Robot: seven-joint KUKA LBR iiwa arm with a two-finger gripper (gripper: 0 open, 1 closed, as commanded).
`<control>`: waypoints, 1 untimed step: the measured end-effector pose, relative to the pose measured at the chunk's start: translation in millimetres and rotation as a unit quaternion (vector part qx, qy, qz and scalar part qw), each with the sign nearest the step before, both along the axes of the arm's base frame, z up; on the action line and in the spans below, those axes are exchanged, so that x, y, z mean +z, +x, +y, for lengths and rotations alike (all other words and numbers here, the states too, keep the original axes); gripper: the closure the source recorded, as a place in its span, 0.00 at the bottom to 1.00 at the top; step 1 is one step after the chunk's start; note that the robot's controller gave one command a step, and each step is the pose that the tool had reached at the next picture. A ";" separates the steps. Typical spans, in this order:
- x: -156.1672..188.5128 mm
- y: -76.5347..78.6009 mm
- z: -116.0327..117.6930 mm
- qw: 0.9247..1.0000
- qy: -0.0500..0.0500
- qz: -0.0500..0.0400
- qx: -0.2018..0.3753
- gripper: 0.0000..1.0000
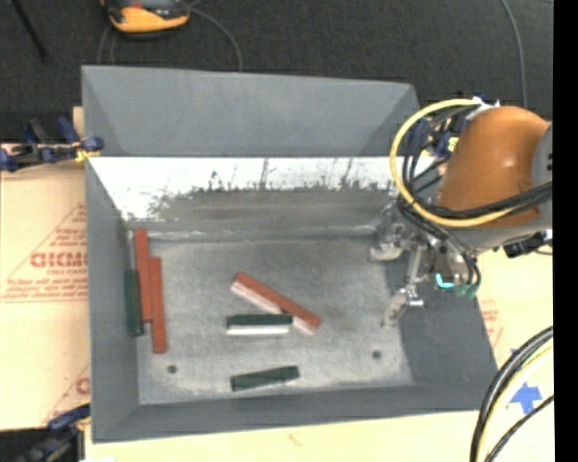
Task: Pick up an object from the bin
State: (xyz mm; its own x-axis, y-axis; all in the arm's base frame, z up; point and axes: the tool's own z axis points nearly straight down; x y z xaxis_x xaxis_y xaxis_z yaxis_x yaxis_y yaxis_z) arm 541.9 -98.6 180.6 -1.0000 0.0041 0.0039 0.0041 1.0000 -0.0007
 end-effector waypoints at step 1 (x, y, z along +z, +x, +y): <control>4.2 1.8 0.3 1.000 -0.001 -0.004 0.001 0.00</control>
Offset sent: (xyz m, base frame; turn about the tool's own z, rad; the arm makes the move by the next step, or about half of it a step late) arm 0.0085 0.0751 -0.1000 -0.1814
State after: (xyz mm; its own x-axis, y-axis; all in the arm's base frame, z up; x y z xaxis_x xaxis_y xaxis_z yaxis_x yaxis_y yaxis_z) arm 543.6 -98.3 184.7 -1.0000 0.0015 -0.0036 0.0015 1.0000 -0.0018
